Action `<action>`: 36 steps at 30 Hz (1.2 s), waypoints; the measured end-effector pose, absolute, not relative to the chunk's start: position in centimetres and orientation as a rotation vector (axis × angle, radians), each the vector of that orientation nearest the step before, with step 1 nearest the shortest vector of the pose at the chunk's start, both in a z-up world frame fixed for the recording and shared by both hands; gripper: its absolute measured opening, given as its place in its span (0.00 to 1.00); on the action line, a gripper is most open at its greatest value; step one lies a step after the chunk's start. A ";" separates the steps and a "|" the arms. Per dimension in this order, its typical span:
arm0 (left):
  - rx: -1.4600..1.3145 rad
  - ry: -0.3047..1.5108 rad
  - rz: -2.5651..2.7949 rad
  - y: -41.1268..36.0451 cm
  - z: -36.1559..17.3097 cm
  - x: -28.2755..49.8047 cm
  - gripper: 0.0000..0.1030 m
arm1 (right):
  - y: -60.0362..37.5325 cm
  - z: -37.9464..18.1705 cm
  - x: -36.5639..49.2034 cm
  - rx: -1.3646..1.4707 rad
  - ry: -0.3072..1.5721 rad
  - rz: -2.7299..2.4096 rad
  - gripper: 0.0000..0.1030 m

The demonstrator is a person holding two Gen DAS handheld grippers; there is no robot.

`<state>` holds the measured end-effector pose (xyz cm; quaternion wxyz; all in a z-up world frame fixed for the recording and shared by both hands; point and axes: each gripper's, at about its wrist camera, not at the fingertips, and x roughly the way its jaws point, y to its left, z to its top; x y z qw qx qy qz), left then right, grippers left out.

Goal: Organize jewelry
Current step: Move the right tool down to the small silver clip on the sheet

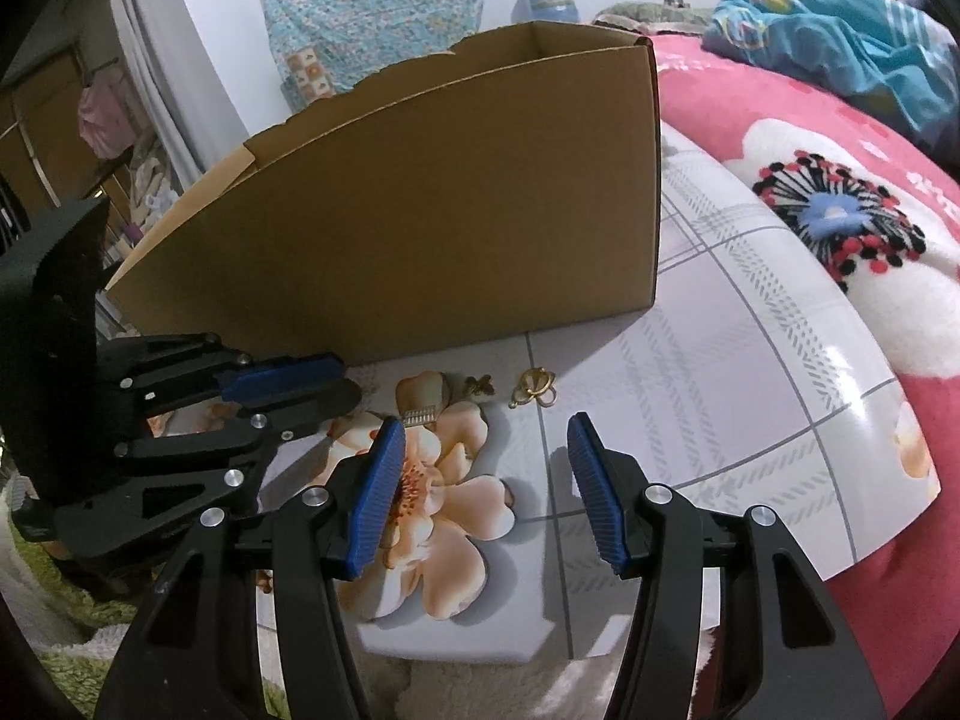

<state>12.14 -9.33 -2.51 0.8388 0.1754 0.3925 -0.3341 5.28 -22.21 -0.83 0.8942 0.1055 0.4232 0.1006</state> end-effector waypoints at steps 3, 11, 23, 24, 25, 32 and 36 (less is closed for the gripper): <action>0.364 0.835 -0.704 -9.2 -3.2 12.4 0.15 | -22.3 -1.0 5.4 0.224 0.880 0.210 0.51; 0.378 0.822 -0.734 -9.3 -3.2 12.2 0.06 | -22.6 -1.2 5.6 0.236 0.880 0.208 0.51; 0.342 0.807 -0.730 -8.2 -2.6 11.2 0.00 | -23.3 -0.8 4.9 0.237 0.868 0.200 0.51; 0.333 0.809 -0.730 -8.1 -2.5 11.1 0.00 | -23.3 -0.8 4.8 0.237 0.870 0.199 0.51; 0.325 0.809 -0.728 -7.8 -2.4 11.0 0.00 | -23.3 -0.8 4.8 0.237 0.871 0.198 0.51; 0.266 0.803 -0.716 -6.1 -1.3 10.2 0.00 | -22.6 -0.5 4.9 0.222 0.871 0.212 0.51; 0.222 0.795 -0.709 -5.1 -0.4 9.8 0.00 | -22.0 -0.3 4.9 0.207 0.863 0.232 0.51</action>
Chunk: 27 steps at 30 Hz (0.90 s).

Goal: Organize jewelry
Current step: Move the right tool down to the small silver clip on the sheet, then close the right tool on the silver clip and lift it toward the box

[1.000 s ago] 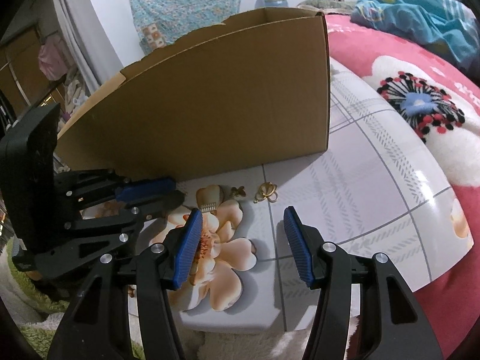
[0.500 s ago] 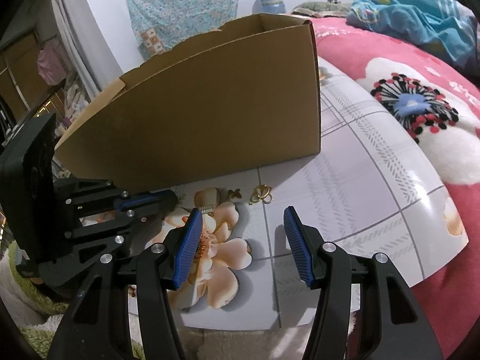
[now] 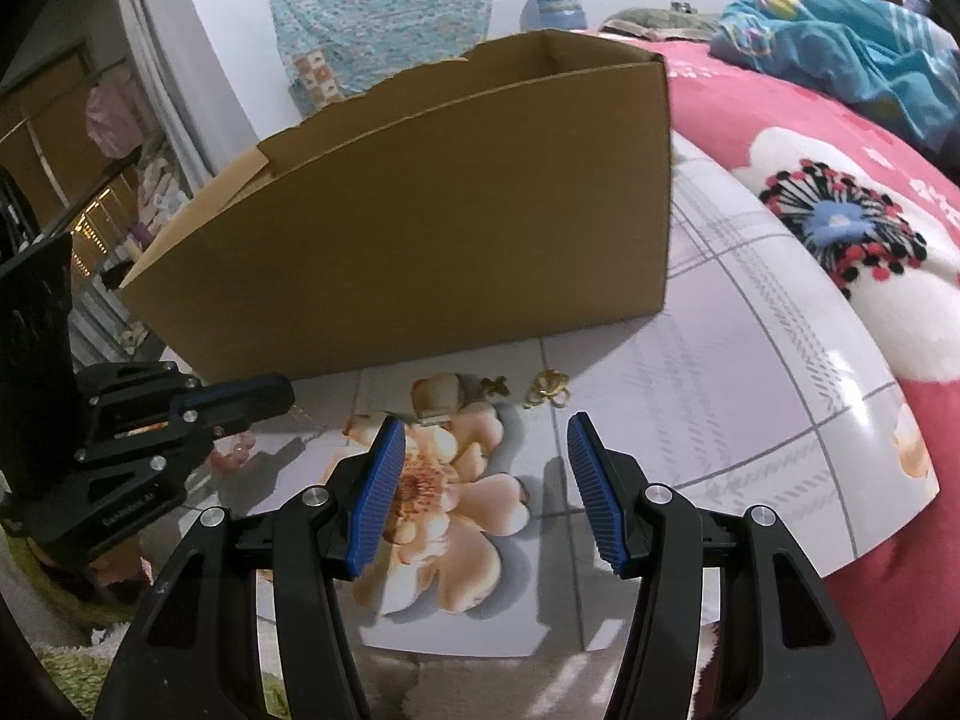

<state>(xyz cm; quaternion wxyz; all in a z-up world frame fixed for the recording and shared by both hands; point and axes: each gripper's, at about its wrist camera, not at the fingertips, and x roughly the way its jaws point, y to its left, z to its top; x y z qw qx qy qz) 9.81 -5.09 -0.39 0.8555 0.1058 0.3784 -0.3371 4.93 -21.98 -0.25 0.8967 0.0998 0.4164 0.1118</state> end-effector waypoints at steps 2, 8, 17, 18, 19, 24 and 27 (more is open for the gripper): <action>0.205 0.790 -0.706 -4.7 0.0 9.7 0.00 | -21.5 -0.3 5.1 0.192 0.865 0.241 0.51; 0.172 0.773 -0.694 -4.2 0.8 9.7 0.00 | -19.9 -0.6 6.3 0.131 0.863 0.274 0.51; 0.143 0.763 -0.706 -3.6 1.3 9.5 0.00 | -18.0 -1.7 8.3 0.039 0.861 0.278 0.36; 0.140 0.764 -0.706 -3.6 1.3 9.6 0.00 | -17.9 -1.7 8.4 0.026 0.859 0.275 0.36; 0.138 0.765 -0.707 -3.6 1.3 9.6 0.00 | -17.8 -1.7 8.5 0.011 0.856 0.271 0.35; 0.134 0.764 -0.705 -3.5 1.4 9.6 0.00 | -17.0 -1.6 8.6 -0.044 0.860 0.259 0.26; 0.129 0.765 -0.705 -3.5 1.3 9.8 0.00 | -16.1 -1.6 8.8 -0.073 0.858 0.250 0.24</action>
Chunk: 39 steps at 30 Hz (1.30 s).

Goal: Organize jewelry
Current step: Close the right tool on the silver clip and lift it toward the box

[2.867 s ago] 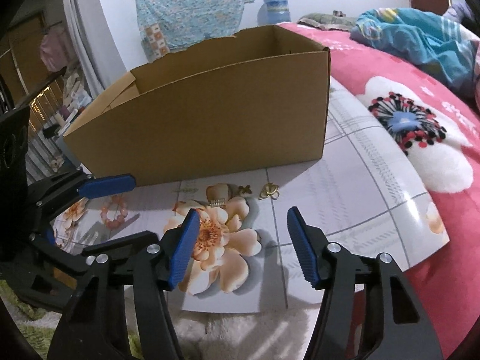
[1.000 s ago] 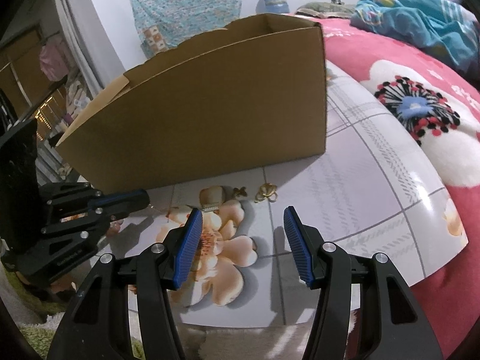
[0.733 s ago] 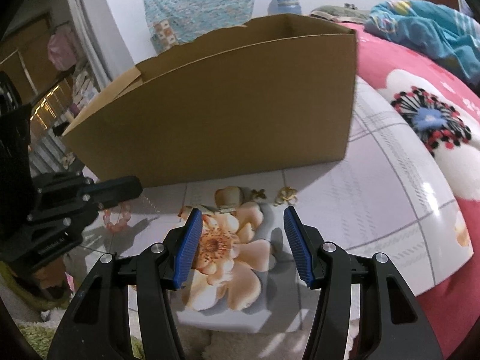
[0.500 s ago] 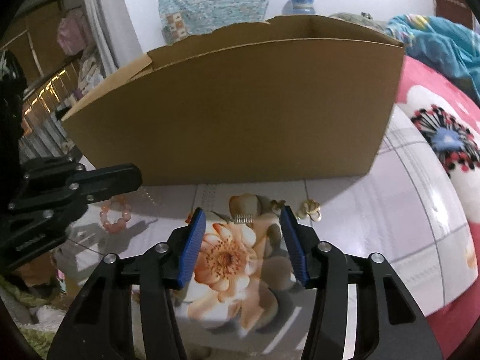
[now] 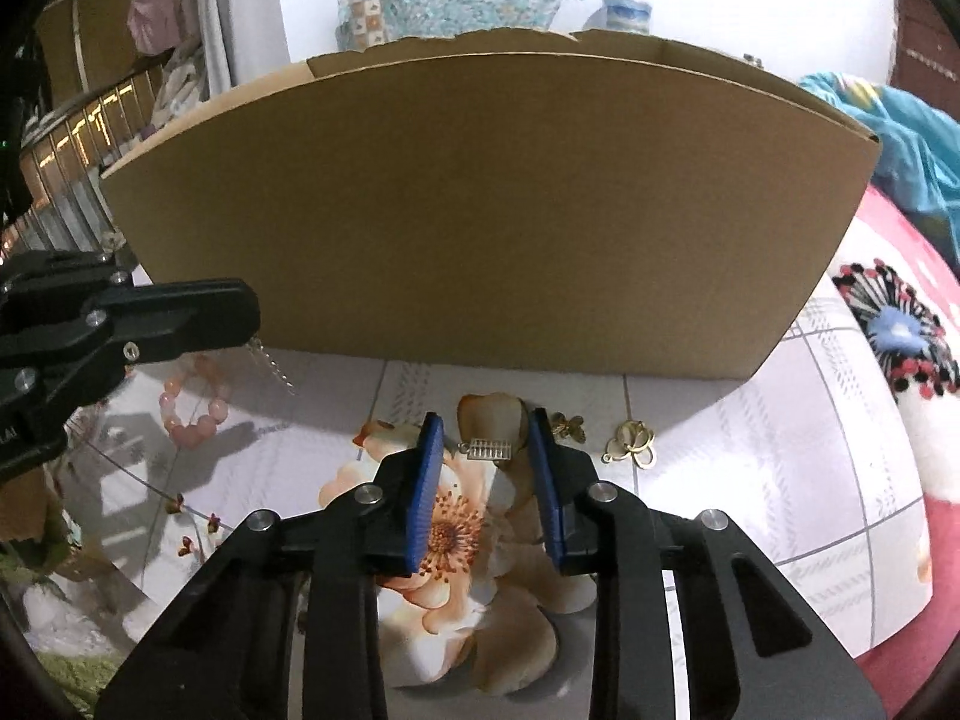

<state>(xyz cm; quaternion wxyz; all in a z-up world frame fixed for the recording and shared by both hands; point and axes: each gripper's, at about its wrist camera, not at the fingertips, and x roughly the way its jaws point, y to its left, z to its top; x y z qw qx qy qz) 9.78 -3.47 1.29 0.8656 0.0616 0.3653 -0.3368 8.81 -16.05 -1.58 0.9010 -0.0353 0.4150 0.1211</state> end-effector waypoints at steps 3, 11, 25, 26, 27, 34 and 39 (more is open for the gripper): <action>0.129 0.768 -0.701 -3.3 1.2 9.9 0.00 | -15.0 -1.6 8.7 -0.093 0.861 0.251 0.16; 0.124 0.768 -0.690 -3.1 1.3 10.0 0.00 | -15.0 -1.4 9.1 -0.080 0.872 0.253 0.12; 0.082 0.741 -0.707 -2.0 3.5 9.2 0.00 | -18.1 2.1 6.4 -0.025 0.805 0.270 0.12; 0.069 0.733 -0.715 -1.7 4.1 9.1 0.00 | -18.3 2.5 6.2 -0.014 0.793 0.277 0.12; 0.060 0.725 -0.719 -1.5 4.6 9.1 0.00 | -18.5 3.1 6.1 -0.003 0.778 0.282 0.12; -0.005 0.626 -0.775 -0.5 9.6 9.6 0.00 | -19.9 8.1 6.5 0.035 0.642 0.316 0.12; -0.037 0.618 -0.754 -1.0 11.3 12.8 0.00 | -20.8 9.7 10.0 0.051 0.616 0.357 0.12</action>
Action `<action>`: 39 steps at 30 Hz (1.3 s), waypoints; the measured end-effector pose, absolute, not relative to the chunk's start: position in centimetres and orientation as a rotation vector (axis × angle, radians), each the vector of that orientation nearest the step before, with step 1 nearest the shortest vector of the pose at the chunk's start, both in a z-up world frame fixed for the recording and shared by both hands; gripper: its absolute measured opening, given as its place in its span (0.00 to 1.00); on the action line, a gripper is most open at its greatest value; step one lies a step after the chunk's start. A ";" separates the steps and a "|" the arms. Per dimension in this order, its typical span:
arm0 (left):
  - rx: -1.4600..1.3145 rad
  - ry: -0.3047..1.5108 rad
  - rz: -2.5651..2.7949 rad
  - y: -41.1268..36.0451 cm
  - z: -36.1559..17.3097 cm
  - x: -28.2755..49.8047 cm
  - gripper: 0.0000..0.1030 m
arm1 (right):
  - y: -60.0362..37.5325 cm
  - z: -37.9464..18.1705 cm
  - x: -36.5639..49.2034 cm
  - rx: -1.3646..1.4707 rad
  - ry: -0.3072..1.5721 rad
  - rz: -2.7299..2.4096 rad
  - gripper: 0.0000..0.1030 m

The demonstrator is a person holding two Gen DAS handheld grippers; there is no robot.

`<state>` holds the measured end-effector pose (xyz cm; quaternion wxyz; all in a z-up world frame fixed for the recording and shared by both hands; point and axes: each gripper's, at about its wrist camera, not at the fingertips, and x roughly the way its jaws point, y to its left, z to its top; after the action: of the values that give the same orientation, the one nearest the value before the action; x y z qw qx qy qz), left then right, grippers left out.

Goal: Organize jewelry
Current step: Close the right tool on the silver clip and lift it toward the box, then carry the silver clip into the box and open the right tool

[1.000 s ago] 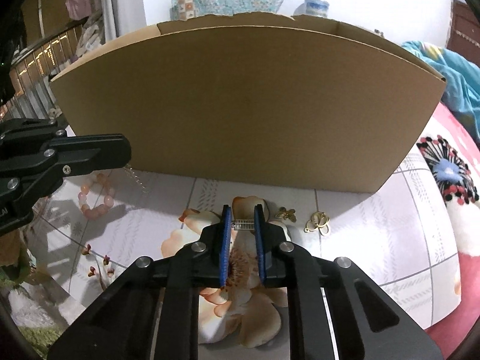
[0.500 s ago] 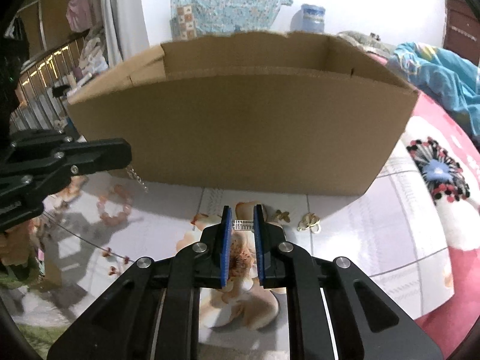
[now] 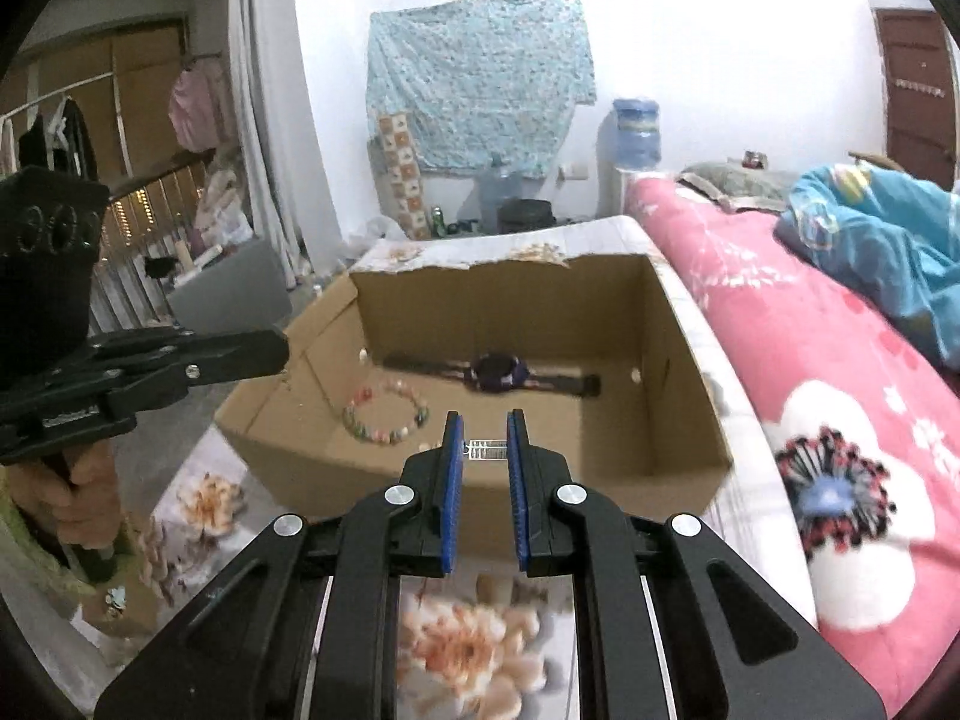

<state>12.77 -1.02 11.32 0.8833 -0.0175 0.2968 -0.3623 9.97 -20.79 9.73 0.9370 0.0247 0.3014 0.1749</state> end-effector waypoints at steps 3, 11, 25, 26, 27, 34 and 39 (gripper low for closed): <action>-0.066 0.682 -0.726 -1.6 10.5 15.7 0.00 | -20.9 9.1 12.6 0.065 0.653 0.376 0.12; -0.077 0.828 -0.645 -3.5 7.3 21.7 0.01 | -20.7 7.6 18.4 0.083 0.750 0.406 0.13; -0.055 0.842 -0.568 -3.5 6.9 23.0 0.32 | -24.5 9.3 16.7 0.161 0.668 0.341 0.25; -0.053 0.838 -0.565 -3.4 7.0 22.8 0.34 | -25.2 9.6 16.1 0.172 0.656 0.328 0.25; -0.049 0.830 -0.560 -3.3 7.2 22.5 0.36 | -25.6 9.8 15.9 0.178 0.650 0.321 0.26; -0.029 0.757 -0.575 -2.7 9.1 20.1 0.53 | -28.8 11.3 12.3 0.237 0.590 0.263 0.31; -0.018 0.688 -0.615 -1.8 10.2 16.9 0.67 | -30.4 11.4 9.6 0.263 0.574 0.213 0.38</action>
<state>16.94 -1.79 10.16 0.8954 -0.0089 0.3320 -0.2966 9.63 -30.38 11.44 0.9451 0.1290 0.2815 0.1045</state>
